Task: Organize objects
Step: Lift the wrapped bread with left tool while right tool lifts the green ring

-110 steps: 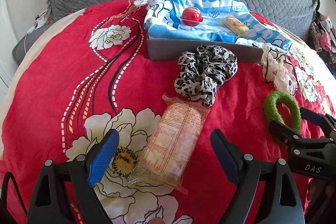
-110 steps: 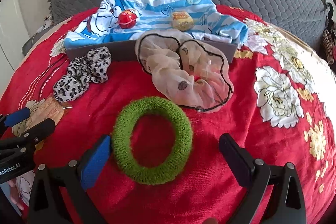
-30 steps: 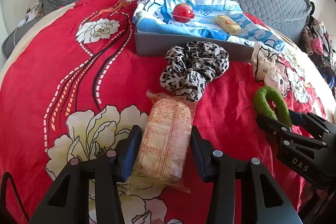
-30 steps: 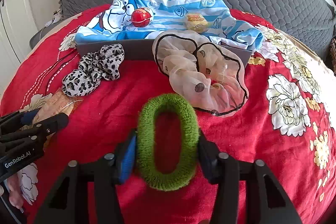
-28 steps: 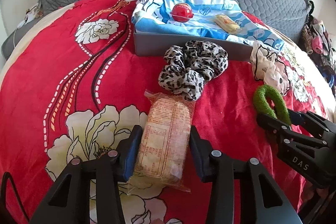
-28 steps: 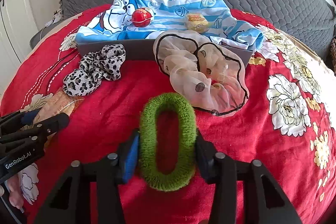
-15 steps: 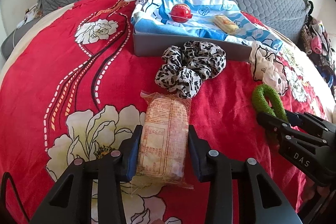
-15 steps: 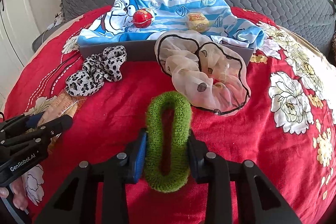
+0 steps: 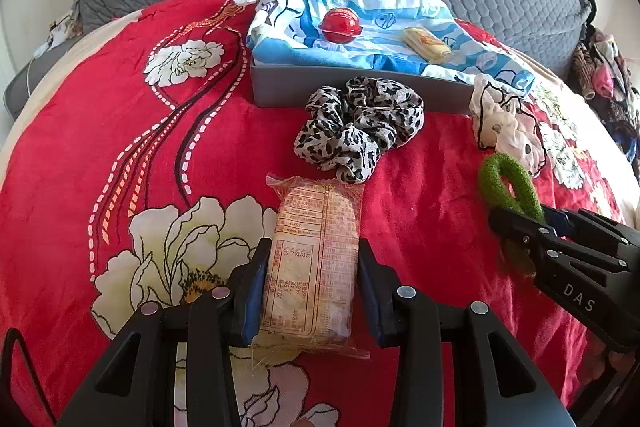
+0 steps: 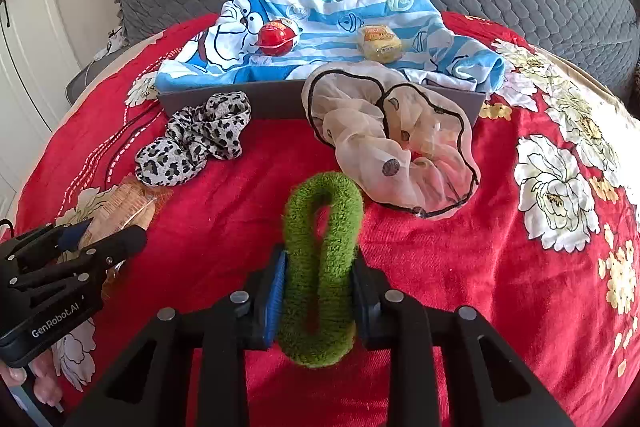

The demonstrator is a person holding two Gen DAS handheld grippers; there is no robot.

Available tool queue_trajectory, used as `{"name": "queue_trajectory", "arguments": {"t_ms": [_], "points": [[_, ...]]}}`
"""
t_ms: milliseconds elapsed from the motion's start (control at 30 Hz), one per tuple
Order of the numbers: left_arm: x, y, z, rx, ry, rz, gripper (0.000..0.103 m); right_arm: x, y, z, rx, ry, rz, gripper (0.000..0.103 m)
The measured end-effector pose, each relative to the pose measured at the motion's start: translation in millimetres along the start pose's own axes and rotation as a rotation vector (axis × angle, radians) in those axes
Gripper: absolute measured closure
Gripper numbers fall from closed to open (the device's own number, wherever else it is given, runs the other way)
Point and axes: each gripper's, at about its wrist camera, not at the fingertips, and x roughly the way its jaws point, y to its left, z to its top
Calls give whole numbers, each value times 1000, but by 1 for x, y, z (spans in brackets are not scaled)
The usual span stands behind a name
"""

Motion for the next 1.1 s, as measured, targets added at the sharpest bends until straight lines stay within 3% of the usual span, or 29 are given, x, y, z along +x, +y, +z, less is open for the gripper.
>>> {"name": "queue_trajectory", "arguments": {"t_ms": [1100], "points": [[-43,-31,-11,35,-32,2,62,-50,1,-15,-26,-45,18,75]]}}
